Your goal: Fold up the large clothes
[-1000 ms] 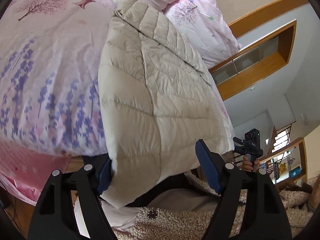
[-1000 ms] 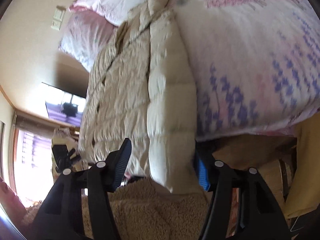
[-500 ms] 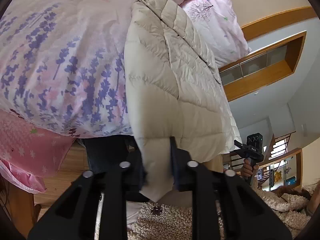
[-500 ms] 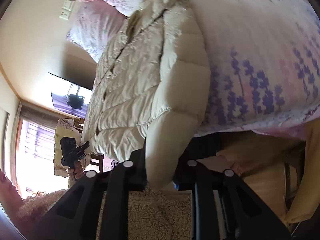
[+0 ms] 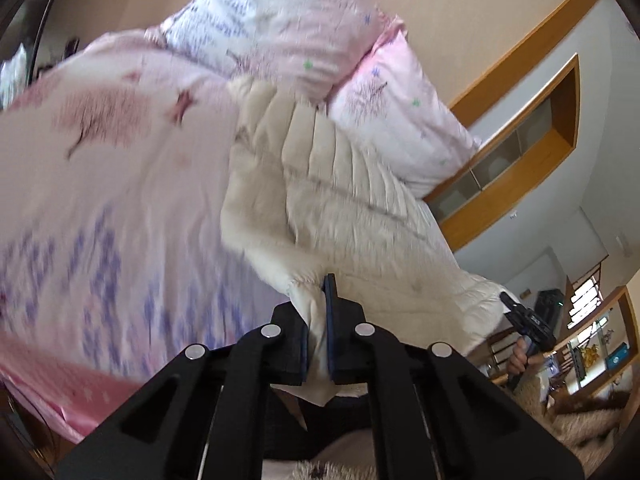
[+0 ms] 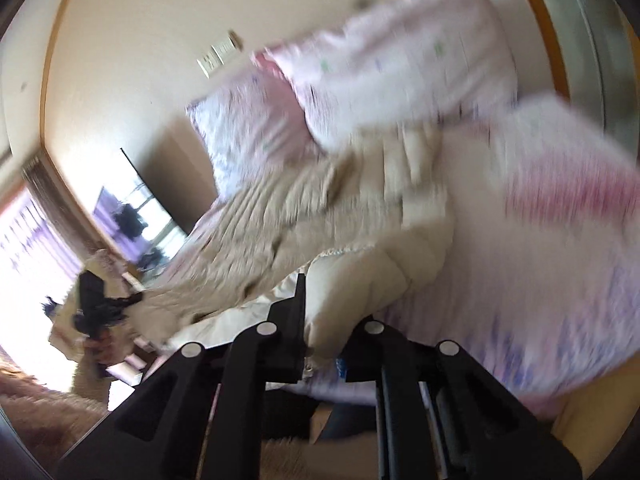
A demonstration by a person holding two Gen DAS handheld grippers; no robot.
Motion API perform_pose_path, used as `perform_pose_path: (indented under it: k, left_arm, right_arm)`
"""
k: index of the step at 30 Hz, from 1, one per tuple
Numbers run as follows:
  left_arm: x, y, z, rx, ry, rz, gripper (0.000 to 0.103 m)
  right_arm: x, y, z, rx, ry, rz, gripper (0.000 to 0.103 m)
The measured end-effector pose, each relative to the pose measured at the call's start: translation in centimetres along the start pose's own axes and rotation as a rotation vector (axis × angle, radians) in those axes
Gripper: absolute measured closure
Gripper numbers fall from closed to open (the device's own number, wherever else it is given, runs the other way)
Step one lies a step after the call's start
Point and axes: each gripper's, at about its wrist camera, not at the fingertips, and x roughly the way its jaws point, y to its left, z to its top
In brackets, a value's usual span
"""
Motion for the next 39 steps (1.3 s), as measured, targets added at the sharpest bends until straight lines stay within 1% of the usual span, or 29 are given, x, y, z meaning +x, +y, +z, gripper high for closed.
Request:
perform_pose_path:
  k: [3, 4, 5, 7, 9, 13, 15, 19, 20, 22, 25, 27, 30, 34, 36, 37, 38, 39]
  left_arm:
    - [1.0, -1.3, 3.1, 0.034, -0.035, 0.026, 0.098]
    - [1.2, -1.5, 3.6, 0.043, -0.042, 0.033, 0.098]
    - [1.8, -1.9, 4.9, 0.059, -0.054, 0.042, 0.098]
    - [2.4, -2.5, 6.8, 0.081, -0.075, 0.054, 0.098]
    - [3.6, -2.6, 8.9, 0.08, -0.087, 0.061, 0.098]
    - [5.6, -2.5, 12.6, 0.074, -0.105, 0.074, 0.098]
    - [6.8, -2.1, 14.8, 0.056, -0.116, 0.074, 0.098]
    - [8.9, -1.5, 18.6, 0.027, -0.144, 0.072, 0.098]
    - [9.5, -1.4, 19.4, 0.022, -0.147, 0.074, 0.098]
    - [11.3, -1.0, 21.3, 0.012, -0.151, 0.085, 0.098]
    - [14.1, 0.1, 22.9, -0.01, -0.141, 0.107, 0.098]
    - [16.4, 1.5, 23.9, -0.048, -0.117, 0.122, 0.098]
    - [18.8, 3.5, 24.7, -0.096, -0.09, 0.141, 0.098]
    - [21.1, 5.8, 25.3, -0.171, -0.066, 0.121, 0.098]
    - [22.1, 6.5, 25.5, -0.203, -0.053, 0.101, 0.098]
    - [22.6, 6.8, 25.7, -0.217, -0.044, 0.091, 0.098]
    - [22.8, 6.9, 25.7, -0.223, -0.037, 0.088, 0.098]
    - [23.1, 7.1, 25.8, -0.231, -0.03, 0.083, 0.097]
  right_arm:
    - [0.5, 1.6, 2.4, -0.064, -0.087, -0.078, 0.091]
    - [0.9, 2.0, 3.1, -0.077, -0.107, -0.102, 0.091]
    - [1.6, 2.5, 4.1, -0.097, -0.135, -0.135, 0.091]
    - [2.5, 3.2, 5.3, -0.118, -0.171, -0.183, 0.091]
    - [3.9, 3.4, 7.1, -0.133, -0.21, -0.225, 0.091]
    - [6.9, 2.9, 10.1, -0.134, -0.25, -0.276, 0.091]
    - [9.1, 2.2, 12.0, -0.125, -0.263, -0.299, 0.091]
    - [12.3, 0.8, 15.1, -0.093, -0.274, -0.316, 0.091]
    - [13.6, 0.2, 16.1, -0.082, -0.27, -0.321, 0.091]
    - [15.6, -0.5, 17.1, -0.061, -0.257, -0.334, 0.091]
    - [20.0, -2.8, 19.1, 0.011, -0.202, -0.343, 0.091]
    - [22.6, -4.2, 19.9, 0.06, -0.158, -0.344, 0.091]
    - [26.3, -6.4, 20.8, 0.139, -0.086, -0.352, 0.091]
    - [30.3, -9.7, 21.3, 0.277, -0.004, -0.355, 0.09]
    - [31.7, -11.2, 21.1, 0.355, 0.027, -0.344, 0.081]
    - [32.3, -11.9, 21.1, 0.391, 0.04, -0.331, 0.073]
    - [32.7, -12.4, 21.1, 0.422, 0.051, -0.314, 0.055]
    - [33.1, -13.1, 21.2, 0.459, 0.053, -0.288, 0.047]
